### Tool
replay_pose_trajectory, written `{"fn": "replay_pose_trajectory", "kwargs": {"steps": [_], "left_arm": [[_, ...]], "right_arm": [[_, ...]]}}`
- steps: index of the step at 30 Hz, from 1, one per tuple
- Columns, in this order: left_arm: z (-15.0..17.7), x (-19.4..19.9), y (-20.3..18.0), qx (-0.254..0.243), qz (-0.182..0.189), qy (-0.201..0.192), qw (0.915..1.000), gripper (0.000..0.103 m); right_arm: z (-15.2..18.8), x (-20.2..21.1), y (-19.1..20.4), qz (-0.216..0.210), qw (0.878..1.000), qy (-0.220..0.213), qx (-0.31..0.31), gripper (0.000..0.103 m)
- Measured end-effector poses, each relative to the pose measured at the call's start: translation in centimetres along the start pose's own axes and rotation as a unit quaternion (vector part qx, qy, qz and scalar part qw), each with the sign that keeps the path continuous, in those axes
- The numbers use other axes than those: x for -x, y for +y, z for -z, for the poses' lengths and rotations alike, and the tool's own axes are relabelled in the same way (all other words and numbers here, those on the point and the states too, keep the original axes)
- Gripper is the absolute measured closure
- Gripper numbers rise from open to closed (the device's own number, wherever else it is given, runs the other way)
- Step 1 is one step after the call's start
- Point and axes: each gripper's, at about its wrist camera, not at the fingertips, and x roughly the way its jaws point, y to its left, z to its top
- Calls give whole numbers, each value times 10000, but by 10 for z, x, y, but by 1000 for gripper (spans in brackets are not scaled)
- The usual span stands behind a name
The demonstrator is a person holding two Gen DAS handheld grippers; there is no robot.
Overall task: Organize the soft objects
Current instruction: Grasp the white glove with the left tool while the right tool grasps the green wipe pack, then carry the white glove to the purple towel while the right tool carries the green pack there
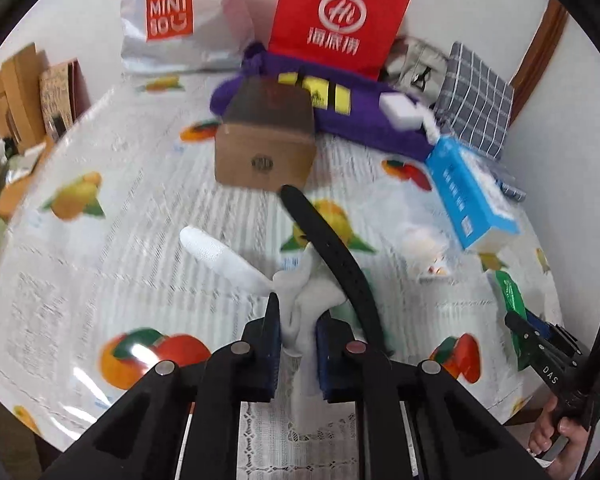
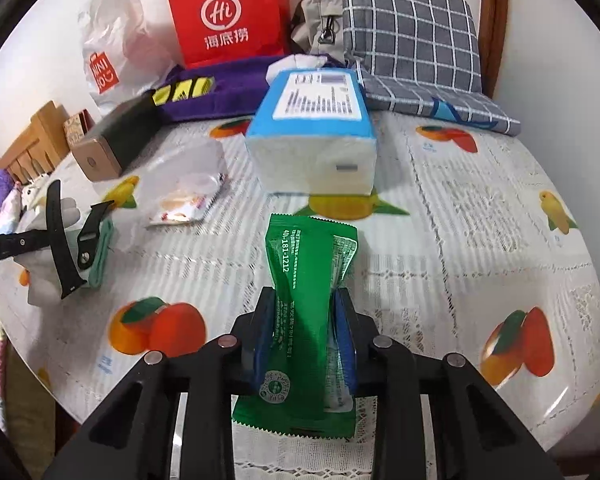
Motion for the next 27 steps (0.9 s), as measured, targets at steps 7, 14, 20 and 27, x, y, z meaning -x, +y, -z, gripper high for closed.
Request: {"fn": "replay_pose_trajectory", "kwargs": {"steps": [7,14,20,27], "left_arm": [[-25,31,-1,24,-4,-319,9995,89],[-39,41,-3,23,-4,-460,9989,90],[-52,53,-6,33,49,-531,9986,90],[-75,60,-15,-111,-53,-762,9970,90]], "right_arm": [[-19,22,3,-35,9998,-180,29,74],[-34,36,5,-54,9995,-321,48,74],[-48,46,5,-48,9990,-438,72,74],[-68,53,5,-167,9983,-552,90,74]]}}
